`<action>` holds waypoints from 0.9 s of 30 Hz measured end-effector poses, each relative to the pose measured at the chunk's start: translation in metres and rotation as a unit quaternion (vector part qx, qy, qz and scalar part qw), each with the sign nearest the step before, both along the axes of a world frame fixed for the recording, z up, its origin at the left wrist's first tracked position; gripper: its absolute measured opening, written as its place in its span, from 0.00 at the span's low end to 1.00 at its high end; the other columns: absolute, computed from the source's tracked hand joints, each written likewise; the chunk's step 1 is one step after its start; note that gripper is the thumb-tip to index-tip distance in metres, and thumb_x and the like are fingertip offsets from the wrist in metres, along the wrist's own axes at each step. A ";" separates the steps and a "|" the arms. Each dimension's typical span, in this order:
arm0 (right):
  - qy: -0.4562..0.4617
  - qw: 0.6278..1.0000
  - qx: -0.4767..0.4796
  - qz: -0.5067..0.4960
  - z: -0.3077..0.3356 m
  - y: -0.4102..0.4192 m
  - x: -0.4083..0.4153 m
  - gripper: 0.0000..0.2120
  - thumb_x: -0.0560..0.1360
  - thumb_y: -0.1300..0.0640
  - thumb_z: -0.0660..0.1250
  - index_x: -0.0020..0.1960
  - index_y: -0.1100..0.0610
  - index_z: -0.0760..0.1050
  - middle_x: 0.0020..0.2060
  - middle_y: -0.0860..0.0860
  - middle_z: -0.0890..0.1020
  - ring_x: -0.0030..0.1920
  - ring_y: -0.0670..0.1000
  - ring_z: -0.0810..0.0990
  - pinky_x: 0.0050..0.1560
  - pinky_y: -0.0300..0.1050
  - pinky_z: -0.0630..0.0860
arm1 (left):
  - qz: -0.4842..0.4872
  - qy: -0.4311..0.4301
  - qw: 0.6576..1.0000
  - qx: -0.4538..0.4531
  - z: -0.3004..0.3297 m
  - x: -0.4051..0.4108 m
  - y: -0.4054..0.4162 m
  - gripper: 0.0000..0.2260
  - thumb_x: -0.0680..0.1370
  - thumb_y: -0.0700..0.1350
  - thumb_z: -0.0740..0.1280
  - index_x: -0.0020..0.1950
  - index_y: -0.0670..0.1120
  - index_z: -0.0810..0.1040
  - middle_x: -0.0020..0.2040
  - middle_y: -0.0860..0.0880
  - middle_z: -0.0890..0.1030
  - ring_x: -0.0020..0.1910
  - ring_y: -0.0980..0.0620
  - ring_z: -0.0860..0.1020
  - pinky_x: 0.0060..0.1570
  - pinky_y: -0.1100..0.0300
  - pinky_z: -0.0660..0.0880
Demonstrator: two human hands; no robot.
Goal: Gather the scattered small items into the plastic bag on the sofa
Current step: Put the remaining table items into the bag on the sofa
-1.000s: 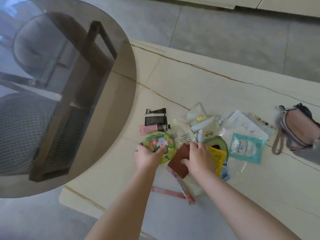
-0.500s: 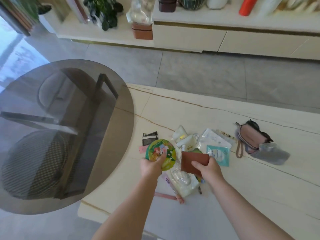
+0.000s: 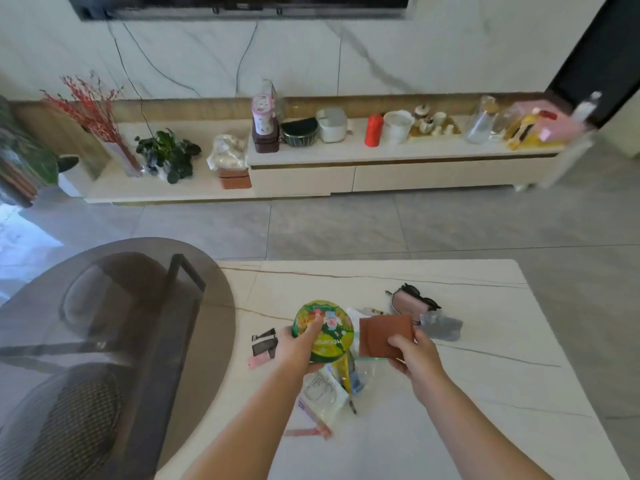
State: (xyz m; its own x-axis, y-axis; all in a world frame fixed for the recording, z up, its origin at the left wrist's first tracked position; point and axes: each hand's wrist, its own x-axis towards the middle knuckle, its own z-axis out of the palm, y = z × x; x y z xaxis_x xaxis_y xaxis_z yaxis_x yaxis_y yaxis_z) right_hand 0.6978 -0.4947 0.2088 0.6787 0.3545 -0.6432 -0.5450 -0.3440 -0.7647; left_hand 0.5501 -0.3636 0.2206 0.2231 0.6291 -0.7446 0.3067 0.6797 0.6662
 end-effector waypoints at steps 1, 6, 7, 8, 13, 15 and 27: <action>0.000 1.000 0.010 -0.008 0.011 -0.010 0.004 0.11 0.73 0.66 0.64 0.52 0.53 0.74 0.46 0.55 0.78 0.45 0.51 0.78 0.41 0.43 0.77 | -0.015 -0.010 1.000 0.003 0.011 0.006 -0.006 0.23 0.70 0.56 0.73 0.58 0.47 0.70 0.52 0.45 0.80 0.47 0.47 0.82 0.30 0.58 0.80; 0.000 0.997 0.051 -0.066 0.057 -0.063 0.024 0.10 0.74 0.65 0.64 0.55 0.58 0.74 0.47 0.56 0.79 0.46 0.50 0.78 0.41 0.41 0.77 | -0.097 -0.033 0.994 0.024 0.053 0.040 -0.048 0.25 0.70 0.54 0.74 0.61 0.46 0.69 0.53 0.43 0.80 0.47 0.46 0.82 0.36 0.53 0.82; 0.001 0.995 0.059 -0.082 0.064 -0.076 0.028 0.10 0.74 0.65 0.64 0.54 0.59 0.74 0.47 0.57 0.79 0.45 0.50 0.78 0.40 0.41 0.76 | -0.112 -0.040 0.993 0.026 0.059 0.048 -0.059 0.25 0.70 0.54 0.74 0.61 0.46 0.69 0.53 0.43 0.80 0.47 0.46 0.82 0.36 0.54 0.82; 0.002 0.993 0.068 -0.098 0.071 -0.089 0.032 0.09 0.74 0.65 0.65 0.54 0.59 0.74 0.47 0.58 0.79 0.45 0.50 0.77 0.40 0.41 0.76 | -0.125 -0.049 0.991 0.027 0.065 0.056 -0.071 0.25 0.70 0.54 0.74 0.61 0.46 0.69 0.53 0.43 0.81 0.47 0.46 0.82 0.34 0.55 0.82; 0.003 0.981 0.114 -0.154 0.097 -0.171 0.057 0.11 0.75 0.63 0.66 0.57 0.58 0.73 0.51 0.58 0.80 0.44 0.50 0.79 0.43 0.43 0.77 | -0.191 -0.083 0.977 0.042 0.091 0.101 -0.140 0.25 0.71 0.54 0.74 0.62 0.44 0.71 0.51 0.43 0.82 0.47 0.46 0.83 0.37 0.54 0.82; 0.006 0.977 0.128 -0.173 0.105 -0.210 0.068 0.12 0.75 0.63 0.66 0.58 0.58 0.73 0.51 0.58 0.80 0.45 0.51 0.79 0.41 0.44 0.77 | -0.210 -0.093 0.972 0.045 0.100 0.119 -0.174 0.24 0.71 0.54 0.73 0.61 0.45 0.71 0.51 0.43 0.82 0.48 0.46 0.82 0.35 0.56 0.81; 0.004 0.933 0.137 -0.333 0.099 -0.454 0.120 0.10 0.74 0.63 0.67 0.55 0.57 0.74 0.48 0.60 0.81 0.49 0.58 0.79 0.38 0.50 0.79 | -0.355 -0.109 0.927 0.051 0.111 0.218 -0.391 0.22 0.69 0.55 0.75 0.52 0.46 0.70 0.45 0.47 0.81 0.44 0.50 0.81 0.33 0.58 0.79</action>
